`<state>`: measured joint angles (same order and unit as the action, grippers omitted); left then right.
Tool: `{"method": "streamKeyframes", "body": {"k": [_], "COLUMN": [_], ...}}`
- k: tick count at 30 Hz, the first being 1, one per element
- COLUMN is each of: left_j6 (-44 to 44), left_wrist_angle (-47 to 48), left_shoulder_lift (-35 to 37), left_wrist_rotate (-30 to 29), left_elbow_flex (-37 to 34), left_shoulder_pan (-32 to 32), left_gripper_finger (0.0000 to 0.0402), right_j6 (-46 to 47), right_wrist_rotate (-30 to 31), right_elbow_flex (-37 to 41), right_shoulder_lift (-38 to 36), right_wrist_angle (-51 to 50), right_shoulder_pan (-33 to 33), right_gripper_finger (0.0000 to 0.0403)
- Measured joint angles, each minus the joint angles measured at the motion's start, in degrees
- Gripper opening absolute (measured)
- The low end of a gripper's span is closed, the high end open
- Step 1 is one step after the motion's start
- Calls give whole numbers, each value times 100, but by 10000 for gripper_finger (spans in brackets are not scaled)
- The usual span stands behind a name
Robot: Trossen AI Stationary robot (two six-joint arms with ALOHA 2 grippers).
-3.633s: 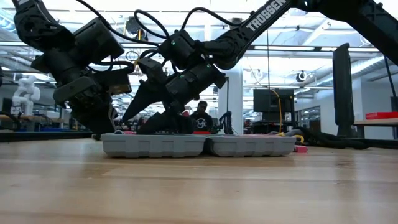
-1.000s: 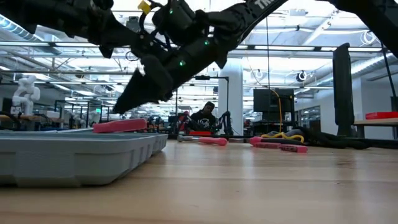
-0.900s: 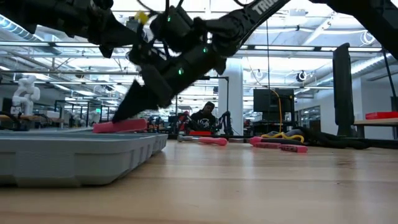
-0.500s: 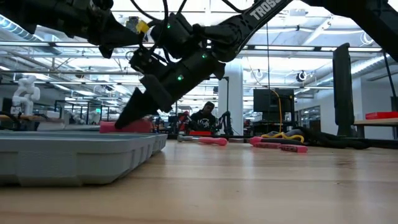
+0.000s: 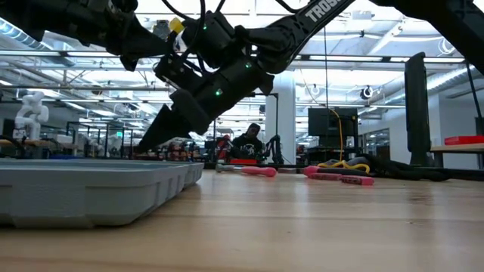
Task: Prefit tool cases
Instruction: Remove the pink screwdriver from the gray prefit tool case
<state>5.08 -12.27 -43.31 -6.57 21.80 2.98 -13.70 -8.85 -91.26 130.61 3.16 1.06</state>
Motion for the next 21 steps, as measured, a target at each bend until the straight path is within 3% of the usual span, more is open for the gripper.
{"method": "streamKeyframes", "body": {"k": [6,14,21], "left_j6": [0,0,0], "left_wrist_angle": [82,82,82], "left_shoulder_lift": [0,0,0], "left_wrist_rotate": [0,2,2], "left_elbow_flex": [0,0,0], "left_shoulder_pan": [0,0,0], "left_gripper_finger": [0,0,0], "right_j6": [63,704,641], "right_wrist_rotate": [482,-143,-163], "right_elbow_flex": [0,0,0], "right_shoulder_lift": [0,0,128], "right_wrist_angle": [-8,-198,-221], "right_shoulder_pan": [81,242,243], "right_gripper_finger": [29,111,153]}}
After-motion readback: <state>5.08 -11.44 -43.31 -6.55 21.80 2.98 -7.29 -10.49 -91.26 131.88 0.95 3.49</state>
